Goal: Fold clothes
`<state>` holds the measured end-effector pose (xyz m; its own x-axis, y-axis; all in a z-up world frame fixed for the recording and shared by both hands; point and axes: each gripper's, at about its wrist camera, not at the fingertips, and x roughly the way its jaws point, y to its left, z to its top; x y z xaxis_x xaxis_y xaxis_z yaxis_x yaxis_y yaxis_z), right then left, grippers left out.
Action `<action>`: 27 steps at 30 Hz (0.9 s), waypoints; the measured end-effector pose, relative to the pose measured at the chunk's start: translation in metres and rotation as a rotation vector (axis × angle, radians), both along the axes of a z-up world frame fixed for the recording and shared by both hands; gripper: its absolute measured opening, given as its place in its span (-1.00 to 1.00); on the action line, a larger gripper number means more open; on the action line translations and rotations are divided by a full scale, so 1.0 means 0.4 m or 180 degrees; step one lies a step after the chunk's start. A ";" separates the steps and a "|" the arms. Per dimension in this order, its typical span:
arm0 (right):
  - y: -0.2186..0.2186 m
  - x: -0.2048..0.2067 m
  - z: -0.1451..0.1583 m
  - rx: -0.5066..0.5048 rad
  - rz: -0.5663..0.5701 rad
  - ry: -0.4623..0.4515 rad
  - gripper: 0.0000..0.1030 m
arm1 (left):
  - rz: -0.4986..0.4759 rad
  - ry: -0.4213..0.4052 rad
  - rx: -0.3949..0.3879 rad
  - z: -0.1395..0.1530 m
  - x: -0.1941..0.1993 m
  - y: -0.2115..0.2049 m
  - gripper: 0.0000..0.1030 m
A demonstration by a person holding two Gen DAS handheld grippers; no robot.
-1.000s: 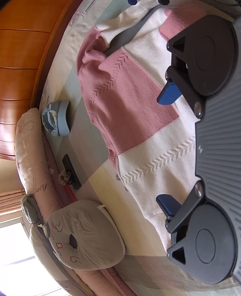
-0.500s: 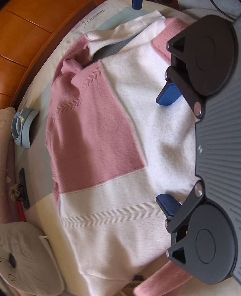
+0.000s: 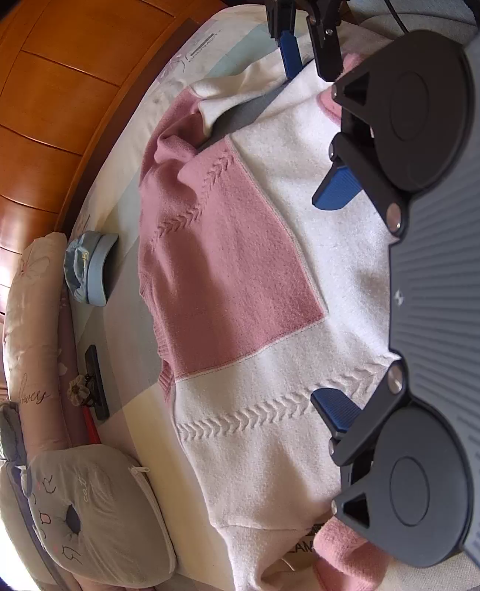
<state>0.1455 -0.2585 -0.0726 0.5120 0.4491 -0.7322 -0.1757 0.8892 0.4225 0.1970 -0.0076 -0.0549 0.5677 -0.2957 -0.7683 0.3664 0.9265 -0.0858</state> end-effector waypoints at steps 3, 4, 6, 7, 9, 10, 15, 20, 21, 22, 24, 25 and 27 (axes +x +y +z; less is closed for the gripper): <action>-0.013 0.011 -0.019 0.0055 -0.0068 0.0071 1.00 | 0.0003 0.0084 0.0051 -0.031 0.013 -0.008 0.98; -0.018 0.012 -0.017 0.0041 -0.0082 0.0055 1.00 | -0.0005 0.0102 0.0045 -0.038 0.015 -0.008 0.98; -0.036 0.014 -0.001 -0.0001 -0.0124 -0.0031 1.00 | 0.0005 0.0101 0.0013 -0.041 0.017 -0.007 0.98; -0.048 0.014 0.009 -0.0030 -0.0151 -0.0081 1.00 | 0.0010 0.0081 0.0013 -0.039 0.016 -0.007 0.98; -0.082 0.012 0.027 -0.0097 -0.0243 -0.0183 1.00 | 0.0000 -0.0016 0.0085 -0.030 0.012 -0.015 0.98; -0.100 0.011 0.035 -0.0131 -0.0292 -0.0235 1.00 | -0.0016 -0.0061 0.0123 -0.026 0.011 -0.021 0.98; -0.172 0.035 0.026 -0.0006 -0.0639 -0.0198 1.00 | -0.0075 -0.0197 0.0194 -0.010 0.014 -0.054 0.98; -0.191 0.088 0.025 -0.0743 -0.0960 -0.0397 1.00 | -0.0128 -0.0292 0.0305 -0.003 0.005 -0.082 0.98; -0.192 0.097 0.019 -0.0797 -0.0967 -0.0376 1.00 | -0.0128 -0.0298 0.0324 -0.002 0.002 -0.085 0.98; -0.188 0.104 0.014 -0.0819 -0.0943 -0.0351 1.00 | -0.0126 -0.0303 0.0334 -0.001 0.001 -0.087 0.98; -0.178 0.119 0.002 -0.0863 -0.0894 -0.0300 1.00 | -0.0122 -0.0299 0.0328 -0.001 0.000 -0.091 0.98; -0.174 0.126 -0.003 -0.0885 -0.0870 -0.0275 1.00 | -0.0120 -0.0295 0.0320 0.000 0.000 -0.093 0.98; -0.150 0.140 -0.017 -0.0979 -0.0788 -0.0231 1.00 | -0.0116 -0.0291 0.0320 -0.001 0.003 -0.098 0.98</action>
